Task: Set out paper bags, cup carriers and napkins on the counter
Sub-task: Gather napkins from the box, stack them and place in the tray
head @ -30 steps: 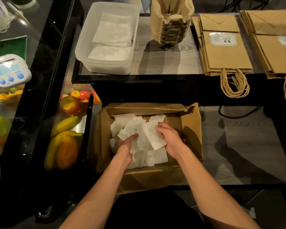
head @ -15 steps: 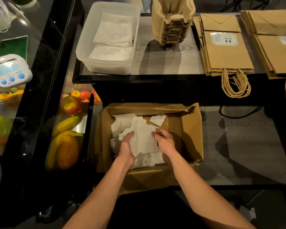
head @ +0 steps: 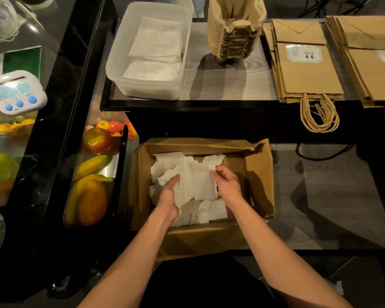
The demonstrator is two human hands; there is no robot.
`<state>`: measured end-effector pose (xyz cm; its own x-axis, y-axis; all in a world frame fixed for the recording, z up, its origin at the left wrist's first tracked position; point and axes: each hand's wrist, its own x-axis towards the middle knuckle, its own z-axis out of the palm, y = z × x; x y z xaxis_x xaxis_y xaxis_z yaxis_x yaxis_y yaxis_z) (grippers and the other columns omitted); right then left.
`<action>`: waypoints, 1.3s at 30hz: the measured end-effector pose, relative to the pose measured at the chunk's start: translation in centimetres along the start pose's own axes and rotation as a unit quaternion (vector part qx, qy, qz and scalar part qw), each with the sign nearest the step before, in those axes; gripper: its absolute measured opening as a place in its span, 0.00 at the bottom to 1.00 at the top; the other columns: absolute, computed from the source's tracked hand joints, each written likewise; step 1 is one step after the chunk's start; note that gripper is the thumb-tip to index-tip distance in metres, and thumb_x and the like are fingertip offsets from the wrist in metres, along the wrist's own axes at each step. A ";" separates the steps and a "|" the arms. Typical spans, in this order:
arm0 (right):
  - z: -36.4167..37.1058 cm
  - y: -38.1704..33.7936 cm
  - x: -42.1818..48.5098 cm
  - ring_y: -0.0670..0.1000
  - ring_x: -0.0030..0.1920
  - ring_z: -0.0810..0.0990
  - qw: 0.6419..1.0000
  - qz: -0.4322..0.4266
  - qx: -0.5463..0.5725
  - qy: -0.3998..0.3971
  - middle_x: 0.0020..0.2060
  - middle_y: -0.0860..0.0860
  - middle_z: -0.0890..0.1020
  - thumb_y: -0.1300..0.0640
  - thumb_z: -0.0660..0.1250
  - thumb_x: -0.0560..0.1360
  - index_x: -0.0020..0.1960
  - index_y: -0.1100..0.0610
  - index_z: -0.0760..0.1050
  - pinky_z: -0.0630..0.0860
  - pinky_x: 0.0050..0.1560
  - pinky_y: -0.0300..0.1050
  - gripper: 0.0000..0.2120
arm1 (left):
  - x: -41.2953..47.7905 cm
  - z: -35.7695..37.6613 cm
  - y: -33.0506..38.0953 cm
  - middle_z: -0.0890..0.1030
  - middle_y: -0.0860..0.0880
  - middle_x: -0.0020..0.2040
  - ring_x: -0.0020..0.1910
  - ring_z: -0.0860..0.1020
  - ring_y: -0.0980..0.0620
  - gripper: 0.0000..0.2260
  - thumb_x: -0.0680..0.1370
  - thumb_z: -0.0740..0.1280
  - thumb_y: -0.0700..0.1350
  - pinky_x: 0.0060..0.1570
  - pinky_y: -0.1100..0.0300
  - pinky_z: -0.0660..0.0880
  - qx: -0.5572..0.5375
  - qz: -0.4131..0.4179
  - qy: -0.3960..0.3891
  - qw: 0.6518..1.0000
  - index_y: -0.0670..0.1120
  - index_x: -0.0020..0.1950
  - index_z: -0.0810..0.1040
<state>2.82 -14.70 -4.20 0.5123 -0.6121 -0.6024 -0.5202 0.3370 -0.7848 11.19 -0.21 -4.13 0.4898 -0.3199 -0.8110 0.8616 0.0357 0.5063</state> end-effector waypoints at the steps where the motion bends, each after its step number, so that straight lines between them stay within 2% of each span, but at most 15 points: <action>1: -0.1 0.0 0.0 0.51 0.63 0.74 1.000 0.009 0.008 -0.013 0.66 0.49 0.73 0.52 0.67 0.81 0.62 0.47 0.75 0.74 0.50 0.39 0.10 | 0.1 -0.1 0.0 0.87 0.46 0.41 0.47 0.82 0.43 0.08 0.81 0.68 0.49 0.43 0.52 0.78 -0.002 0.000 -0.003 1.000 0.47 0.56 0.80; 4: 0.0 -0.3 -0.2 0.53 0.68 0.72 0.997 0.039 -0.020 -0.061 0.68 0.50 0.71 0.50 0.70 0.80 0.74 0.51 0.69 0.74 0.60 0.46 0.24 | 0.2 -0.1 -0.2 0.88 0.45 0.43 0.49 0.83 0.43 0.10 0.81 0.68 0.50 0.48 0.51 0.79 0.000 0.001 -0.008 1.000 0.46 0.58 0.81; 7: 0.3 0.0 -0.4 0.54 0.70 0.71 0.997 0.049 -0.023 -0.057 0.71 0.52 0.71 0.51 0.71 0.79 0.75 0.54 0.69 0.71 0.59 0.44 0.26 | 0.4 0.1 -0.3 0.87 0.42 0.51 0.54 0.83 0.39 0.15 0.80 0.69 0.51 0.56 0.46 0.79 0.005 -0.011 -0.005 1.000 0.45 0.63 0.81; 11: -0.5 0.5 -0.4 0.53 0.67 0.71 0.992 0.088 0.094 -0.014 0.71 0.50 0.71 0.51 0.74 0.76 0.74 0.51 0.69 0.73 0.63 0.49 0.29 | 0.7 -0.3 -0.3 0.87 0.43 0.51 0.51 0.84 0.40 0.13 0.79 0.72 0.49 0.49 0.48 0.81 -0.004 -0.013 -0.001 1.000 0.46 0.62 0.81; 12: -0.8 0.5 -0.4 0.53 0.68 0.71 0.991 0.086 0.104 -0.013 0.70 0.49 0.71 0.52 0.75 0.76 0.75 0.51 0.68 0.73 0.66 0.51 0.30 | 0.9 -0.6 -0.4 0.87 0.42 0.53 0.53 0.84 0.40 0.15 0.78 0.73 0.48 0.51 0.47 0.81 -0.007 -0.013 -0.002 1.000 0.46 0.64 0.81; 15: -1.5 -0.1 -0.2 0.52 0.68 0.73 0.992 0.049 0.114 -0.033 0.69 0.49 0.75 0.55 0.76 0.74 0.68 0.47 0.73 0.73 0.67 0.51 0.25 | 1.4 -0.9 -0.6 0.85 0.43 0.58 0.60 0.82 0.38 0.28 0.69 0.81 0.51 0.63 0.39 0.77 0.007 -0.010 0.010 1.000 0.48 0.66 0.80; 17: -2.1 -1.0 -0.1 0.52 0.65 0.77 0.992 0.017 0.099 -0.075 0.66 0.51 0.78 0.54 0.76 0.74 0.62 0.46 0.76 0.75 0.66 0.50 0.19 | 1.7 -0.9 -0.8 0.85 0.44 0.59 0.61 0.81 0.38 0.39 0.56 0.86 0.57 0.65 0.38 0.75 0.027 -0.004 0.028 0.999 0.50 0.65 0.81; 18: -2.4 -1.5 -0.1 0.52 0.63 0.79 0.991 -0.002 0.082 -0.110 0.65 0.51 0.80 0.54 0.76 0.74 0.62 0.48 0.78 0.76 0.65 0.51 0.17 | 2.0 -0.9 -0.9 0.85 0.45 0.58 0.61 0.81 0.39 0.41 0.53 0.87 0.58 0.65 0.38 0.76 0.035 0.003 0.033 0.999 0.51 0.64 0.81; 21: -2.5 -3.8 0.0 0.50 0.57 0.83 0.972 -0.060 -0.033 -0.226 0.57 0.51 0.84 0.56 0.71 0.78 0.61 0.51 0.79 0.80 0.58 0.46 0.11 | 1.3 -0.5 -0.6 0.86 0.45 0.55 0.57 0.83 0.39 0.35 0.57 0.85 0.57 0.62 0.39 0.78 0.088 0.017 0.019 0.996 0.50 0.61 0.81; 24: -1.3 -5.0 0.3 0.48 0.57 0.80 0.932 -0.116 -0.228 -0.258 0.56 0.45 0.81 0.51 0.71 0.79 0.61 0.49 0.79 0.77 0.53 0.43 0.12 | 1.1 -0.1 -0.6 0.85 0.43 0.58 0.59 0.82 0.40 0.21 0.74 0.76 0.57 0.64 0.40 0.76 0.110 0.015 0.010 0.994 0.49 0.63 0.81; 27: -0.3 -4.3 0.8 0.50 0.60 0.76 0.897 -0.133 -0.349 -0.238 0.60 0.45 0.76 0.47 0.69 0.79 0.65 0.48 0.75 0.77 0.56 0.46 0.15 | 1.8 -0.4 -1.0 0.80 0.43 0.67 0.67 0.77 0.41 0.35 0.66 0.75 0.71 0.71 0.40 0.71 0.114 0.015 -0.008 0.993 0.54 0.68 0.80; 31: -0.1 -3.9 0.2 0.49 0.59 0.76 0.897 -0.148 -0.354 -0.220 0.61 0.46 0.75 0.48 0.67 0.81 0.66 0.51 0.74 0.77 0.54 0.44 0.16 | 1.3 -0.8 -0.5 0.82 0.44 0.63 0.64 0.79 0.42 0.23 0.75 0.72 0.62 0.69 0.42 0.73 0.100 0.018 -0.008 0.995 0.52 0.66 0.80; 35: 0.0 -3.8 -0.4 0.45 0.55 0.73 0.903 -0.171 -0.338 -0.204 0.56 0.43 0.73 0.50 0.67 0.81 0.66 0.52 0.74 0.70 0.46 0.33 0.14 | 1.5 -1.1 -0.6 0.80 0.44 0.67 0.67 0.77 0.42 0.21 0.71 0.74 0.63 0.72 0.41 0.70 0.083 0.012 -0.004 0.996 0.56 0.61 0.83; 37: 0.1 -3.9 -0.2 0.47 0.56 0.74 0.900 -0.185 -0.333 -0.213 0.57 0.44 0.72 0.51 0.66 0.81 0.66 0.52 0.74 0.69 0.46 0.33 0.15 | 1.6 -1.0 -0.6 0.79 0.43 0.68 0.67 0.76 0.42 0.18 0.71 0.73 0.64 0.71 0.41 0.70 0.082 0.013 0.000 0.997 0.58 0.56 0.86; 39: 0.3 -4.2 -0.1 0.46 0.58 0.72 0.888 -0.188 -0.347 -0.234 0.60 0.45 0.72 0.52 0.66 0.81 0.69 0.52 0.73 0.69 0.49 0.34 0.17 | 1.6 -1.0 -0.7 0.79 0.43 0.68 0.68 0.76 0.41 0.19 0.71 0.73 0.65 0.72 0.41 0.70 0.081 0.010 -0.005 0.997 0.58 0.57 0.85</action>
<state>5.13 -15.82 -0.90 0.8828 -0.1680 -0.4387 -0.4646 -0.4506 -0.7623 11.50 0.14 -6.09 0.5039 -0.3307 -0.7980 0.8189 -0.1110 0.5631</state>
